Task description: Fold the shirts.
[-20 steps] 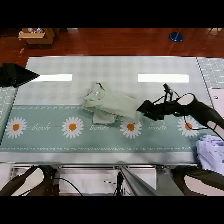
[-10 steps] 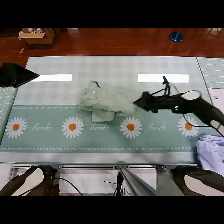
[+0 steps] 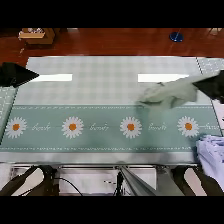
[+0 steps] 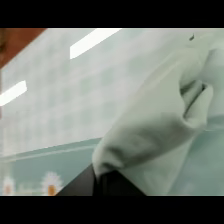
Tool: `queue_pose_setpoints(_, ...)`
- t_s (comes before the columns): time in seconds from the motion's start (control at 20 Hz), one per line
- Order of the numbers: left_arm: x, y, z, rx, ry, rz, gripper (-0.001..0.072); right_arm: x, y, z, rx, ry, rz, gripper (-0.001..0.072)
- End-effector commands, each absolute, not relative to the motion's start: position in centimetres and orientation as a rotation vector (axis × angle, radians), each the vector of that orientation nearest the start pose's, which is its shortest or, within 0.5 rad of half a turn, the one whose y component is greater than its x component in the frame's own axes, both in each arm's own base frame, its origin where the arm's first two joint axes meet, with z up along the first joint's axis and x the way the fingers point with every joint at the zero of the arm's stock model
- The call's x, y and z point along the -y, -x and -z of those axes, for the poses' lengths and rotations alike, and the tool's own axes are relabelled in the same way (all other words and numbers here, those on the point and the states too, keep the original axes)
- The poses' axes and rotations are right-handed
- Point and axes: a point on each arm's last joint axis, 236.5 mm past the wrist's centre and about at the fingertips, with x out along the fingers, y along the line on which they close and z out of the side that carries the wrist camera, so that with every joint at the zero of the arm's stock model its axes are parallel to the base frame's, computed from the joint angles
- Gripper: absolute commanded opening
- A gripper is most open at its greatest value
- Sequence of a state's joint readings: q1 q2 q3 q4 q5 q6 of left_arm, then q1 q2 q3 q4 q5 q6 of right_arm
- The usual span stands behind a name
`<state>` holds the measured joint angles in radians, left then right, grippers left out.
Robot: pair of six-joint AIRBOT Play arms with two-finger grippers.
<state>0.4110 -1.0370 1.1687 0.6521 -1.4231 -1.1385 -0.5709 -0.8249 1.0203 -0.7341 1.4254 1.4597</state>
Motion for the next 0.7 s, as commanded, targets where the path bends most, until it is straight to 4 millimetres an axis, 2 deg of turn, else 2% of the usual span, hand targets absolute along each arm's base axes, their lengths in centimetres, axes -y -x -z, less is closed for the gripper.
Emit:
queue_pose_setpoints(0.0,5.1,-35.0,-16.9,-0.887,0.520,0.540,0.0166,7.9,-22.1,-15.2,-1.069,-0.701,0.201,0.0017)
queue_pose_setpoints(0.1,5.0,-35.0,-16.9,-0.887,0.519,0.540,0.0166,12.3,-17.4,-14.8,-1.140,-0.678,0.439,0.0018)
queue_pose_setpoints(0.2,5.0,-35.0,-16.9,-0.887,0.519,0.540,0.0166,15.0,-13.0,-14.0,-1.221,-0.686,0.636,0.0017)
queue_pose_setpoints(0.25,5.0,-35.0,-16.9,-0.887,0.519,0.540,0.0166,15.9,-11.5,-13.8,-1.247,-0.679,0.711,0.0017)
queue_pose_setpoints(0.4,5.0,-35.0,-16.9,-0.881,0.501,0.548,0.0166,17.7,-7.7,-13.7,-1.326,-0.645,0.884,0.0017)
queue_pose_setpoints(0.55,5.0,-35.0,-16.9,-0.873,0.478,0.557,0.0166,19.1,-3.7,-14.4,-1.394,-0.596,1.072,0.0017)
queue_pose_setpoints(0.65,4.5,-35.1,-16.9,-0.869,0.484,0.546,0.0166,19.7,-2.1,-14.9,-1.421,-0.567,1.150,0.0017)
